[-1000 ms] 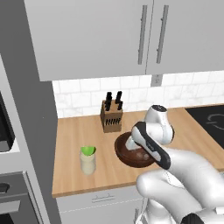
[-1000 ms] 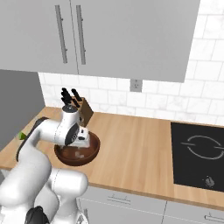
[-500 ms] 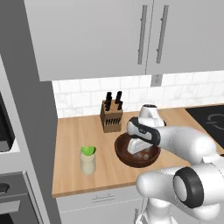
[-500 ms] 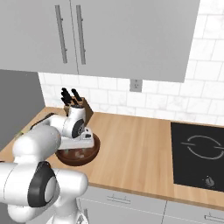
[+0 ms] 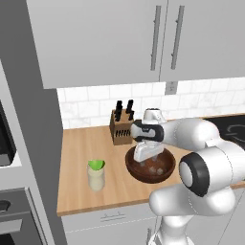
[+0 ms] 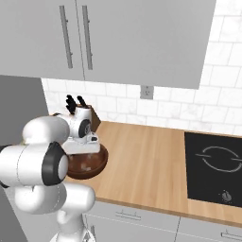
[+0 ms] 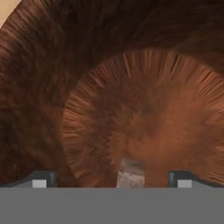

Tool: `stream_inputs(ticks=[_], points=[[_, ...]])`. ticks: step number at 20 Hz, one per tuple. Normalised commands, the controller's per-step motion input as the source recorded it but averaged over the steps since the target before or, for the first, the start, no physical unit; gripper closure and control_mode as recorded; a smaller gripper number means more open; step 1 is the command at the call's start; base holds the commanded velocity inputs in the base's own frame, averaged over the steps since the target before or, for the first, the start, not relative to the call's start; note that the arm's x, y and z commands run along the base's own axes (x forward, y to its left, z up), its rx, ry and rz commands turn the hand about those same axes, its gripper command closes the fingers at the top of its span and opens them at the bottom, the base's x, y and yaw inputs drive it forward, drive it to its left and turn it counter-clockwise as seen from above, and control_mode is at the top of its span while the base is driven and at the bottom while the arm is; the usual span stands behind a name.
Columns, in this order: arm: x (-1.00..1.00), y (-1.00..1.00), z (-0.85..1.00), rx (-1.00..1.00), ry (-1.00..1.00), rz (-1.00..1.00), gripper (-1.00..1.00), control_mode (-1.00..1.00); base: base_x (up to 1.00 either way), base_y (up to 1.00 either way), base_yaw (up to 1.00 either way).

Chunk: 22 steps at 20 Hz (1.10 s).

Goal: Grab a lemon wedge from the fridge and one ice cube from the ice bowl, and put them in the glass of lemonade.

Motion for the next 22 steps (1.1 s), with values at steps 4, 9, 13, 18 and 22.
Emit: stream_inputs(ticks=[4, 9, 13, 18, 22], points=[[0.0, 0.0, -0.49, 0.0, -0.12, 0.0, -1.0, -1.0, 0.0, 0.0, 0.0], [-0.03, -0.21, -0.27, 0.0, -0.02, 0.0, -1.0, -1.0, 0.0, 0.0, 0.0], [-0.18, -0.09, -0.13, 0.0, -0.01, -0.01, -1.0, -1.0, 0.0, 0.0, 0.0], [-0.1, 0.05, 0.0, 0.0, -0.02, 0.0, -1.0, -1.0, 0.0, 0.0, 0.0], [-0.1, 0.0, 0.0, 0.0, -0.04, -0.05, -1.0, -1.0, 0.0, 0.0, 0.0]])
